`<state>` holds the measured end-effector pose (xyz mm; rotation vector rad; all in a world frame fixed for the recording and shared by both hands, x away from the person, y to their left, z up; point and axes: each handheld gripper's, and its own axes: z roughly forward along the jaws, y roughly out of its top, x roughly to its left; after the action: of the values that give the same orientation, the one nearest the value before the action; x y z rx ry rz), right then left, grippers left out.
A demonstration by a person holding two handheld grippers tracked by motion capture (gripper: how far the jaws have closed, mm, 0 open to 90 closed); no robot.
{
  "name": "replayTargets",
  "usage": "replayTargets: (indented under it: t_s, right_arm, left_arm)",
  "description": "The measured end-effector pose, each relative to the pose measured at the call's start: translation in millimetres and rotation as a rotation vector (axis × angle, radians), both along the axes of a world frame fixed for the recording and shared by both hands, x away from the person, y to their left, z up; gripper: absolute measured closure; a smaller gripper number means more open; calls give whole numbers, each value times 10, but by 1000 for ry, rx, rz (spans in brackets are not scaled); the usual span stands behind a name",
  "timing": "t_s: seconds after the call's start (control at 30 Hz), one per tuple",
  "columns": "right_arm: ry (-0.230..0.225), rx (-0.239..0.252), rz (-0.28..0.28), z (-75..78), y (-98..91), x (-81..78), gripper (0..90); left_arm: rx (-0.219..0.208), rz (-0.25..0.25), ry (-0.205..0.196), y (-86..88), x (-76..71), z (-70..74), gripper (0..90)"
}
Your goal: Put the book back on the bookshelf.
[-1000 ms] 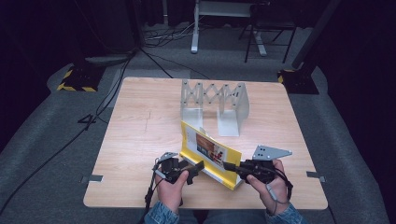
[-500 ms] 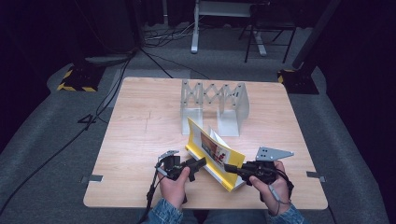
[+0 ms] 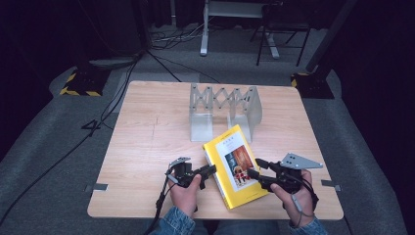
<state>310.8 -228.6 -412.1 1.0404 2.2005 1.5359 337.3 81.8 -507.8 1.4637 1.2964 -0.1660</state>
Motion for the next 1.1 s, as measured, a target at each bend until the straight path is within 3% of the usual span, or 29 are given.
replayTargets:
  t_s: [0.03,0.17,0.27,0.3,0.33,0.4,0.47,0.57,0.63,0.67,0.7,0.77,0.9,0.97,1.1]
  right_arm:
    - [0,0,0,0,0,0,422]
    - [18,-40,-108,-68,-142,60,399]
    - [46,-67,-115,-119,-163,97,395]
    - [75,-96,-116,-184,-165,142,393]
    - [75,-96,-116,-184,-165,142,393]
    - [113,-124,-111,-263,-156,194,393]
    - [144,-129,-104,-336,-152,247,389]
    - [235,-102,-106,-457,-183,344,343]
    - [282,-97,-103,-534,-194,385,349]
    - [340,-57,-78,-606,-186,406,385]
    - [340,-57,-78,-606,-186,406,385]
    - [382,-49,-64,-668,-168,417,410]
    - [391,-51,-94,-661,-195,399,392]
    - [373,-81,-130,-636,-248,362,369]
    - [399,-100,-173,-632,-396,260,359]
  left_arm:
    - [0,0,0,0,0,0,662]
    - [16,-17,-61,-9,-18,98,682]
    - [44,-23,-128,-18,-63,219,698]
    - [62,-32,-168,-29,-91,294,720]
    - [62,-32,-168,-29,-91,294,732]
    - [116,-43,-230,-52,-136,383,747]
    - [147,-60,-260,-77,-170,420,756]
    - [168,-92,-242,-108,-179,378,760]
    - [157,-114,-213,-131,-176,328,761]
    - [158,-130,-206,-160,-185,305,762]
    - [158,-130,-206,-160,-185,305,762]
    - [162,-142,-209,-192,-197,310,763]
    - [163,-140,-201,-182,-188,310,763]
    - [164,-137,-194,-170,-188,294,763]
    - [164,-131,-189,-164,-183,278,766]
